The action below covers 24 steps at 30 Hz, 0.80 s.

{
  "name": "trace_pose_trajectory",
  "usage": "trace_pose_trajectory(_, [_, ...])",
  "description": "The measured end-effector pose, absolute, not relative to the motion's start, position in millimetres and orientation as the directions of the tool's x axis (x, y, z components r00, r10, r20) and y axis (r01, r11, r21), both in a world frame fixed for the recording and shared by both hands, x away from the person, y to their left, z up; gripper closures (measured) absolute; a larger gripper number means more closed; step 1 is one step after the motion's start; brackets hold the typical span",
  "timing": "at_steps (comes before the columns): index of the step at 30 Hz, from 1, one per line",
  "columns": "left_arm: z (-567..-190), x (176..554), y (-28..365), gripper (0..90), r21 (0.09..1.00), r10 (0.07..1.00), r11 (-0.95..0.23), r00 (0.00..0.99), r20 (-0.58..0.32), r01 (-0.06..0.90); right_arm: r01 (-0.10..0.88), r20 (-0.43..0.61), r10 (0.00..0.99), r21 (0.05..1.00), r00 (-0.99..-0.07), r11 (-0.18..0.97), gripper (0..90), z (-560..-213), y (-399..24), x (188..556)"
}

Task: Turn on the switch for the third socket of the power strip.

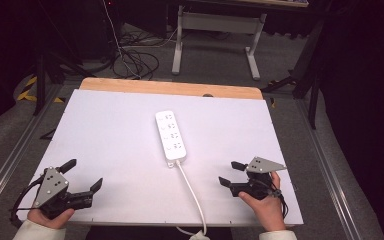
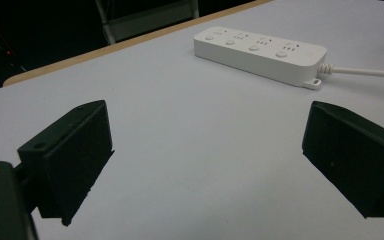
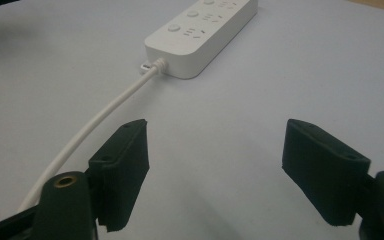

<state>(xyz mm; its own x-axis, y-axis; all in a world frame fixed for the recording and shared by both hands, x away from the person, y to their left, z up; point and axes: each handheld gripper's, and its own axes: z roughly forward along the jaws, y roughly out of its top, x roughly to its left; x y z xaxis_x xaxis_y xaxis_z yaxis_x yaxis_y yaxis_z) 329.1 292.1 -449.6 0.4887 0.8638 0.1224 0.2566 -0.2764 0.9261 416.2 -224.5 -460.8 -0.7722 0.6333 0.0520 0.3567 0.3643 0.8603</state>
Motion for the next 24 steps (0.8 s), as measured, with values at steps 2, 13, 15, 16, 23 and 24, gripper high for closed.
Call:
trace_pose_trajectory(2, [-451.1, 329.4, 293.3, 6.1, 0.927, 0.857, -0.272, 0.503, 0.111, 0.259, 0.364, 0.048, 0.641, 0.854, -0.766, 0.371, 27.2, -465.0, -225.4, 414.0])
trace_pose_trajectory(13, [-453.2, 332.9, 290.5, 6.3, 0.922, 0.860, -0.271, 0.500, 0.103, 0.276, 0.415, 0.111, 0.640, 0.841, -0.760, 0.347, 29.3, -481.8, -226.3, 415.1])
trace_pose_trajectory(15, [-453.6, 332.5, 289.2, 6.3, 0.923, 0.860, -0.271, 0.499, 0.105, 0.273, 0.385, 0.065, 0.645, 0.846, -0.761, 0.369, 29.2, -480.5, -223.5, 414.2])
trace_pose_trajectory(16, [-453.5, 332.0, 289.2, 6.3, 0.923, 0.860, -0.273, 0.498, 0.107, 0.272, 0.373, 0.044, 0.647, 0.846, -0.761, 0.382, 29.2, -480.1, -222.5, 413.6])
trace_pose_trajectory(23, [-453.6, 334.0, 292.3, 6.9, 0.921, 0.865, -0.274, 0.490, 0.110, 0.278, 0.374, 0.040, 0.652, 0.845, -0.757, 0.383, 29.2, -478.8, -223.7, 412.3])
trace_pose_trajectory(24, [-453.9, 334.0, 291.6, 7.0, 0.921, 0.863, -0.272, 0.493, 0.106, 0.279, 0.388, 0.062, 0.650, 0.843, -0.757, 0.372, 29.3, -478.4, -224.2, 412.6])
